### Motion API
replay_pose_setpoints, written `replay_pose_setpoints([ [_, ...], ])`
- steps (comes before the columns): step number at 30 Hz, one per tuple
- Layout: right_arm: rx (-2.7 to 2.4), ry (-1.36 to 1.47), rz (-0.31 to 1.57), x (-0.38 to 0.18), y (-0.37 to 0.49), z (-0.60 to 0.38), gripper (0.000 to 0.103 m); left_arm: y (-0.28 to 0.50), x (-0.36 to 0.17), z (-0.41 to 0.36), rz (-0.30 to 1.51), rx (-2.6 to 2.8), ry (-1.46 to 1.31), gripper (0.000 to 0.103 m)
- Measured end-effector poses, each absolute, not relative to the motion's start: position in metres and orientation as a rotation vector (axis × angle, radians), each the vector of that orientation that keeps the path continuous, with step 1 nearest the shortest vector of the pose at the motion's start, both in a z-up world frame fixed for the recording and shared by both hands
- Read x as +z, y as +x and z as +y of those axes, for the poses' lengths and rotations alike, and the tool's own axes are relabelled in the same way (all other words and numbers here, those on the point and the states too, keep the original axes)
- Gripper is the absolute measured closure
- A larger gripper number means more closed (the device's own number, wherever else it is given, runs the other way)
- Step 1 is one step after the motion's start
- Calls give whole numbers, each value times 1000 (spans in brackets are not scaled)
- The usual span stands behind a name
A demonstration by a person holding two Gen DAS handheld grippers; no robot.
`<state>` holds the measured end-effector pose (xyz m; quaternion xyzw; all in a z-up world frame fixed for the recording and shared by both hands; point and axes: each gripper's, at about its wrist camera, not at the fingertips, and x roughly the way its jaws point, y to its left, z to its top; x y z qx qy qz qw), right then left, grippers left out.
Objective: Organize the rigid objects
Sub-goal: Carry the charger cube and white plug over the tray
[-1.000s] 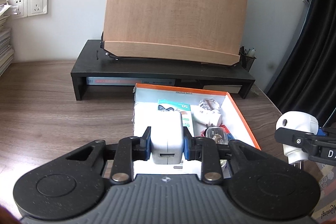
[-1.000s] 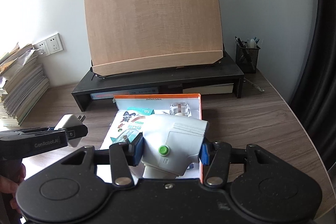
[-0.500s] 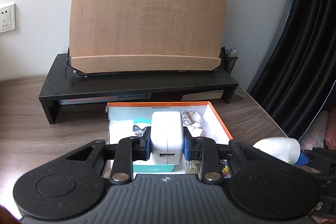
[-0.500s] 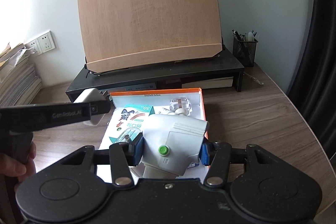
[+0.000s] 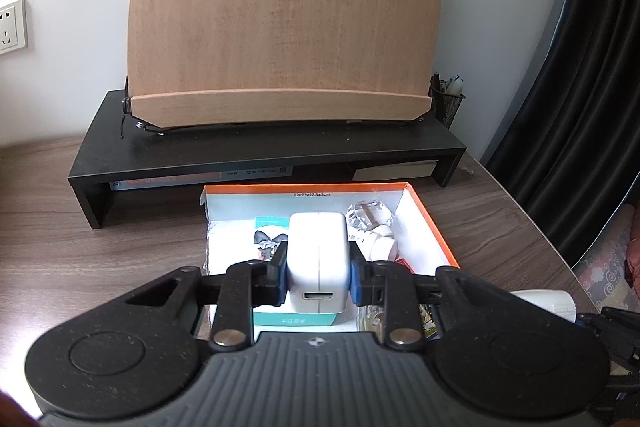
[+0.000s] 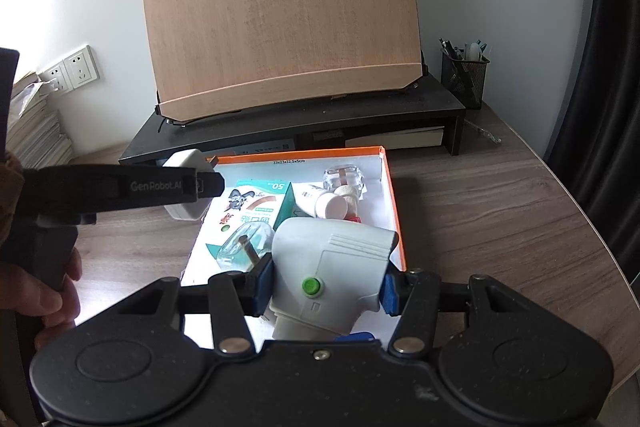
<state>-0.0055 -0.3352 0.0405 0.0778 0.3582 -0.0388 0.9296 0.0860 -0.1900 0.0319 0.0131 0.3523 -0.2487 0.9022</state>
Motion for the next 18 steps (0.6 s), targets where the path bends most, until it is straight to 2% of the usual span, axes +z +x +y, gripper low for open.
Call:
replay_pose_setpoints([
  [18,-90,172,767,33,-14,-334,42,90,25,-204,756,-544,34,74],
])
